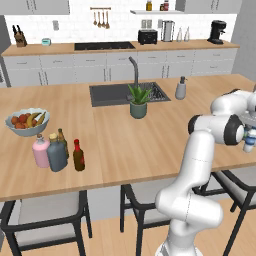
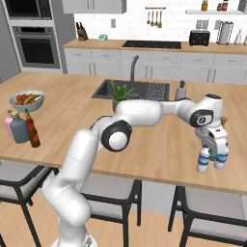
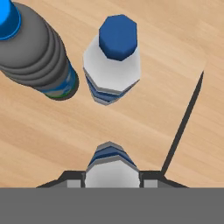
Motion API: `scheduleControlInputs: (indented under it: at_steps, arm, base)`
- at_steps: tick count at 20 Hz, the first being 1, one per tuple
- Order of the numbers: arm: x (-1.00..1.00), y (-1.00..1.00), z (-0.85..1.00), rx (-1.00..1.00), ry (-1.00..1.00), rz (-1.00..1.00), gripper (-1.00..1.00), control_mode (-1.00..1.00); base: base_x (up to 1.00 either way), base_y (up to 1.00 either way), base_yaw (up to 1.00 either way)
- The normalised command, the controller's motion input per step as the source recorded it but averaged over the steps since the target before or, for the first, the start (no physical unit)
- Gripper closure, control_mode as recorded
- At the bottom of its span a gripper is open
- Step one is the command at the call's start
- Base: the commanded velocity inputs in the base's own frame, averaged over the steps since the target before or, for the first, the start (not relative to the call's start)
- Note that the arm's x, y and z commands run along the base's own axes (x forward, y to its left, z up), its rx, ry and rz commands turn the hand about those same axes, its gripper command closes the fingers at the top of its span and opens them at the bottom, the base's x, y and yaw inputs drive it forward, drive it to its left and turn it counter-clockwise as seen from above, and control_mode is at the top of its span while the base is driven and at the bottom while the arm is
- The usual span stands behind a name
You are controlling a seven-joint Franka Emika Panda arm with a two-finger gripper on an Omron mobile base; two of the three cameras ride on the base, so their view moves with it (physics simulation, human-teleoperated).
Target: Move the plastic bottles in the middle to the plastics group, and the glass bottles in the middle to the glass group.
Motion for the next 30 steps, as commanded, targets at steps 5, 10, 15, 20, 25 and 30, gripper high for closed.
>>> scheduleControlInputs:
  at_steps: [5, 10, 15, 20, 25, 30]
  arm:
    - [0.00, -0.05, -0.01, 0.00, 0.00, 0.00, 1.00, -1.00]
    - [0.00, 0.00, -0.21, 0.00, 0.00, 0.00, 1.00, -1.00]
    - [0.00, 0.00, -0.11, 0.00, 0.00, 0.00, 1.00, -1.00]
    - [0.00, 0.00, -0.04, -0.01, 0.00, 0.00, 1.00, -1.00]
    - [0.00, 0.00, 0.00, -0.01, 0.00, 0.00, 1.00, -1.00]
    - [0.00, 0.00, 0.00, -0.02, -0.04, 0.00, -1.00, -1.00]
  base:
    - [0.00, 0.00, 0.00]
    - [0.00, 0.00, 0.00]
    - [0.00, 0.00, 0.00]
    - [0.00, 0.00, 0.00]
    - [0.00, 0.00, 0.00]
    - [0.00, 0.00, 0.00]
